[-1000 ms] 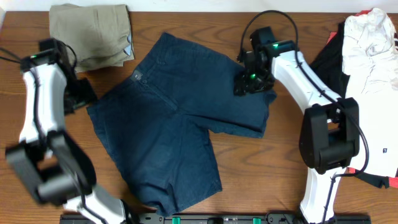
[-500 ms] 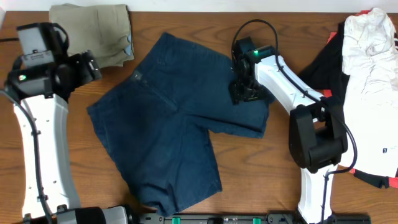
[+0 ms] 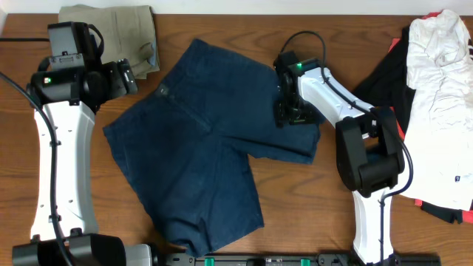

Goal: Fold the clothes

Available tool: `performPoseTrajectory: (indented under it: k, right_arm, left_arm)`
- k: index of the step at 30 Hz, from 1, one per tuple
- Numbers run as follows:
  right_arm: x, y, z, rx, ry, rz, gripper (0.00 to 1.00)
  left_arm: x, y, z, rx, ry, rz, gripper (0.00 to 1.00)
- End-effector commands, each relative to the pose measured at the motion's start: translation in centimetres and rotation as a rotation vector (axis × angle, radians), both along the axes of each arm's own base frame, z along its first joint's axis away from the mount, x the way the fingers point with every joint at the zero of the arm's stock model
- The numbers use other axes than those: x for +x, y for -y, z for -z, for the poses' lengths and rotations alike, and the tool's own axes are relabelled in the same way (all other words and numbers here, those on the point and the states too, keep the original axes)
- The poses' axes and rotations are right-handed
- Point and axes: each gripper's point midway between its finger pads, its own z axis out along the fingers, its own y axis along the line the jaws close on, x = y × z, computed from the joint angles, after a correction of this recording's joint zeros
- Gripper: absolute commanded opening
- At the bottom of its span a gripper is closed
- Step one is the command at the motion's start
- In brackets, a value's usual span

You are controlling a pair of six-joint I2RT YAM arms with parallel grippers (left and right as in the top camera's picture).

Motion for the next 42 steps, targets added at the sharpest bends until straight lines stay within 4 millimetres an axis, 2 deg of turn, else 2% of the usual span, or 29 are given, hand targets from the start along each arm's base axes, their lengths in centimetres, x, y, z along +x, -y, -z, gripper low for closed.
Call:
performPoseTrajectory:
  k: [1, 5, 8, 12, 15, 19, 24, 27, 28, 30, 34, 38, 40, 42]
  right_arm:
    - [0.1, 2.8, 5.6, -0.041, -0.069, 0.083, 0.62]
    - [2.2, 5.6, 7.9, -0.027, -0.032, 0.168, 0.59]
    - [4.7, 7.6, 8.6, -0.003, 0.044, 0.223, 0.57]
    - [9.8, 9.5, 8.3, 0.045, 0.236, 0.261, 0.54]
    - [13.9, 9.8, 7.1, 0.103, 0.398, 0.279, 0.53]
    - [18.9, 9.9, 4.4, 0.204, 0.609, 0.357, 0.53]
    - [21.9, 9.9, 1.6, 0.264, 0.743, 0.383, 0.54]
    - [23.1, 9.7, -0.9, 0.302, 0.752, 0.326, 0.65]
    - [23.2, 9.7, -1.8, 0.308, 0.745, 0.312, 0.68]
    - [23.5, 9.9, -4.9, 0.305, 0.739, 0.288, 0.77]
    - [22.6, 10.1, -12.5, 0.275, 0.758, 0.207, 0.87]
    - [18.9, 9.7, -19.0, 0.272, 0.732, 0.193, 0.99]
    - [16.0, 9.4, -21.2, 0.276, 0.684, 0.190, 0.99]
    - [13.2, 8.6, -22.5, 0.305, 0.619, 0.169, 0.99]
  left_arm:
    - [0.4, 0.3, 0.7, 0.013, -0.022, 0.021, 0.98]
    - [0.7, 0.7, 1.3, 0.011, -0.037, 0.034, 0.98]
    - [1.1, 1.0, 1.6, 0.011, -0.037, 0.043, 0.98]
    - [1.8, 1.5, 1.8, 0.013, -0.029, 0.057, 0.98]
    - [2.3, 1.9, 2.2, 0.013, -0.028, 0.069, 0.98]
    - [2.9, 2.3, 3.0, 0.014, -0.038, 0.082, 0.98]
    - [3.1, 2.3, 3.5, 0.016, -0.049, 0.087, 0.98]
    - [3.4, 2.3, 3.2, 0.048, -0.042, 0.137, 0.98]
    - [3.5, 2.2, 3.1, 0.059, -0.040, 0.154, 0.98]
    - [3.4, 2.2, 2.6, 0.078, -0.033, 0.182, 0.98]
    - [2.9, 2.2, 0.5, 0.098, 0.016, 0.195, 0.98]
    - [1.0, 2.4, -1.5, 0.101, 0.035, 0.194, 0.98]
    - [-0.6, 2.5, -1.8, 0.094, 0.011, 0.192, 0.98]
    - [-2.3, 2.8, -1.9, 0.073, -0.024, 0.186, 0.98]
